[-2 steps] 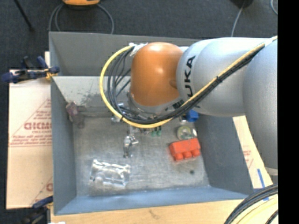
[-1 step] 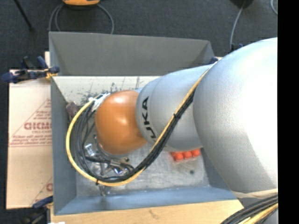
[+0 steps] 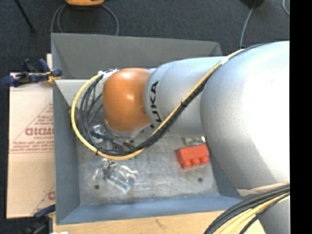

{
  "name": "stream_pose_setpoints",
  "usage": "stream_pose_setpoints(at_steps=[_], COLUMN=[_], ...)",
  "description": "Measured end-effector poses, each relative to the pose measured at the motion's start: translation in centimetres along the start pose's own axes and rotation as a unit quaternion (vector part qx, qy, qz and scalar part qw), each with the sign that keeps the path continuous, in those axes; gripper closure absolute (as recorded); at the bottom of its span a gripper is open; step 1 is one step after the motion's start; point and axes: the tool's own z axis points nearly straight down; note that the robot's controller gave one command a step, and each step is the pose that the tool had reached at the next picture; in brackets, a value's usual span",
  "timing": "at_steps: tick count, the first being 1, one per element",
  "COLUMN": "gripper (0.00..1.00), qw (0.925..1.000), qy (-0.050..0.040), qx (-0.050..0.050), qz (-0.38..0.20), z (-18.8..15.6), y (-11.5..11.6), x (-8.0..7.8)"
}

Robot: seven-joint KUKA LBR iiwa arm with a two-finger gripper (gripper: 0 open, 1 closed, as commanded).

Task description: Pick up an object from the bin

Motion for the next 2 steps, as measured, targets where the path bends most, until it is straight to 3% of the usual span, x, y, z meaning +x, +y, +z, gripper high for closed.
stream_pose_setpoints(at_steps=[1,2], gripper=[0.0,1.0], qw=[0.9988,0.9989], qy=[-0.0046,-0.0027], qx=[-0.001,-0.001], qz=[-0.049,-0.046], z=[2.14,2.71], y=[-4.07,-4.35], x=[2.14,2.45])
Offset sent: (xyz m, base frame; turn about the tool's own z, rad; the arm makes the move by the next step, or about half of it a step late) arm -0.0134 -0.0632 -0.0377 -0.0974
